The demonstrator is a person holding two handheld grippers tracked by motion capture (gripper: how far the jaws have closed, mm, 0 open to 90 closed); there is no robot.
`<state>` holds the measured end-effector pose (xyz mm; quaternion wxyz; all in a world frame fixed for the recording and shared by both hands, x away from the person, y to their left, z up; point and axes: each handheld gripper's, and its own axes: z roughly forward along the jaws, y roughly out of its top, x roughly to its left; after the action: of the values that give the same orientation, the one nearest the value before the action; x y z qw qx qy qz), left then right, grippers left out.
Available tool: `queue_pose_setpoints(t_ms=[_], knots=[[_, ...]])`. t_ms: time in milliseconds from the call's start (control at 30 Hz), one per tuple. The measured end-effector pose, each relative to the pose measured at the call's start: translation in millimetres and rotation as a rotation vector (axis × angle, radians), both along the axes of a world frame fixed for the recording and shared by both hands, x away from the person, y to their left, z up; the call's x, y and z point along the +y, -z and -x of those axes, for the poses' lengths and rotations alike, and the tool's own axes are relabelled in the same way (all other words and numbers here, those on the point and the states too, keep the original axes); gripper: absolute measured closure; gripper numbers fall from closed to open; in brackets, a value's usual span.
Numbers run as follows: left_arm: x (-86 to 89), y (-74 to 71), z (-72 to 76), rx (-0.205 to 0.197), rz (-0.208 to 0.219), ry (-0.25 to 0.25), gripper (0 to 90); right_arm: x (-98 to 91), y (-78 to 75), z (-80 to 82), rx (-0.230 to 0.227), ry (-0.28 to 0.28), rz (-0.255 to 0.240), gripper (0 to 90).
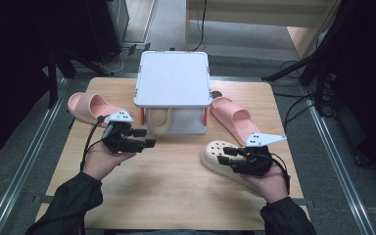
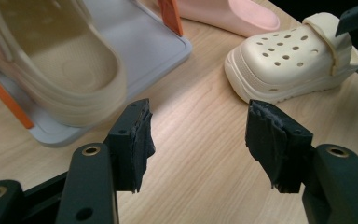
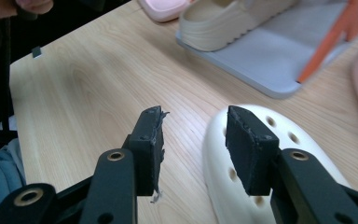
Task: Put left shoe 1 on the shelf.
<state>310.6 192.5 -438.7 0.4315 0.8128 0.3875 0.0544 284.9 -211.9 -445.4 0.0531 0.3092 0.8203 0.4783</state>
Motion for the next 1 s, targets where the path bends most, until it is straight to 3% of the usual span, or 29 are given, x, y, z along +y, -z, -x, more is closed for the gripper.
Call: queue_pose_setpoints(t_ms=[100, 300, 500, 767, 1000], knots=[[-3.7, 5.1, 0.6, 0.008, -0.013, 0.011, 41.0, -15.6, 0.2, 4.3, 0.007, 0.036, 0.0, 57.4], [-11.3, 9.3, -1.9, 0.007, -0.016, 0.025, 41.4, -28.9, 0.2, 12.2, 0.002, 0.086, 0.013, 57.5], [-20.8, 10.2, -9.6, 0.003, -0.024, 0.047, 41.5, -41.9, 5.9, 20.4, 0.027, 0.135, 0.033, 57.2], [-28.1, 13.9, -15.5, -0.006, -0.017, 0.061, 41.2, -48.4, 20.6, 25.4, 0.057, 0.185, 0.064, 55.3], [-32.5, 11.4, -18.3, -0.011, -0.018, 0.07, 41.2, -42.8, 32.9, 15.2, 0.088, 0.167, 0.064, 55.8]])
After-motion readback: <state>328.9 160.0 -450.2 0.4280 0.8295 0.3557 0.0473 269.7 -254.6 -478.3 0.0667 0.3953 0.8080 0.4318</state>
